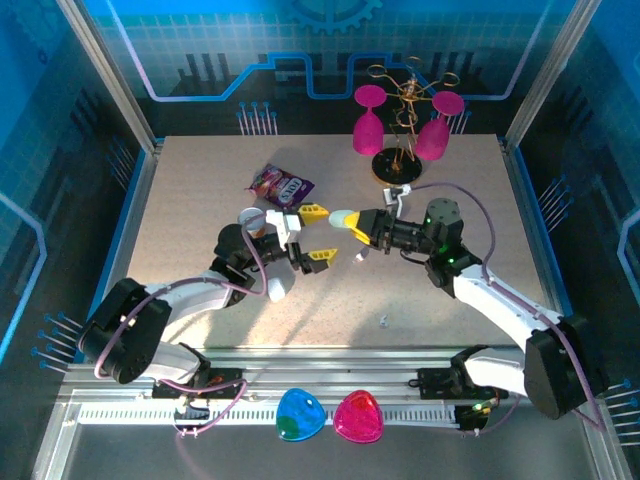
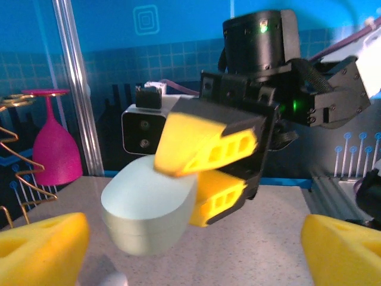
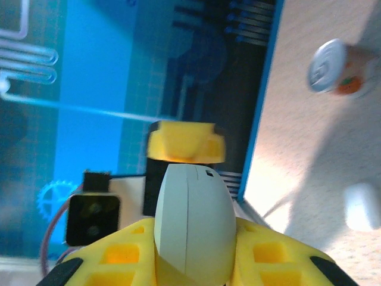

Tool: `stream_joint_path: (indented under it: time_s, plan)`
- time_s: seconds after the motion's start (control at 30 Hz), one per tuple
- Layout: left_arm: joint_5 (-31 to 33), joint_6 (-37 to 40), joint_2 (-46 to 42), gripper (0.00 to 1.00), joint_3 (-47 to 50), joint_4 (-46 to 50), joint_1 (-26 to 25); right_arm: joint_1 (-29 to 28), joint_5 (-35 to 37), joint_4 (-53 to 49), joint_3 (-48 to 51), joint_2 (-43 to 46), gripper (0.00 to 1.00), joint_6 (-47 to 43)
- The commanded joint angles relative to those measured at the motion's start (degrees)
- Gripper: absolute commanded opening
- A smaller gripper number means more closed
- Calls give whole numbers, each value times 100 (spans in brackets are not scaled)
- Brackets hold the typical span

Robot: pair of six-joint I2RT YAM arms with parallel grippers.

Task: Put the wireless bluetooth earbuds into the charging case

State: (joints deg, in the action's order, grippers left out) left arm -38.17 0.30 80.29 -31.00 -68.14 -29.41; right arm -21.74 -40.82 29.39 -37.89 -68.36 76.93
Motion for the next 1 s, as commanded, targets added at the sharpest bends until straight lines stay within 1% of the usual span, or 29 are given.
stream_joint_path:
  time_s: [0.0,0.27,0.37,0.43,0.57,0.97]
  plan:
    - [38,154,-286,99,160,247,-23,407,395,-594,272,143,21,-703]
    - [154,883,-752,99,236,1912,-95,1681,1390,-1692,765,-20,20,-1851]
    - [253,1190,-817,99,159,2497,-180,2096,1867,-1896,757,-227,20,-2266]
    - [291,1307,-783,99,114,2697,-234,2325,1992,-1893,658,-515,20,-2473]
    - [351,1341,-682,99,77,2706,-308,2654,1901,-1661,371,-1258,21,-2603]
    - [381,1238,-481,99,68,2501,-351,2884,1879,-1425,-462,-2890,23,-2806]
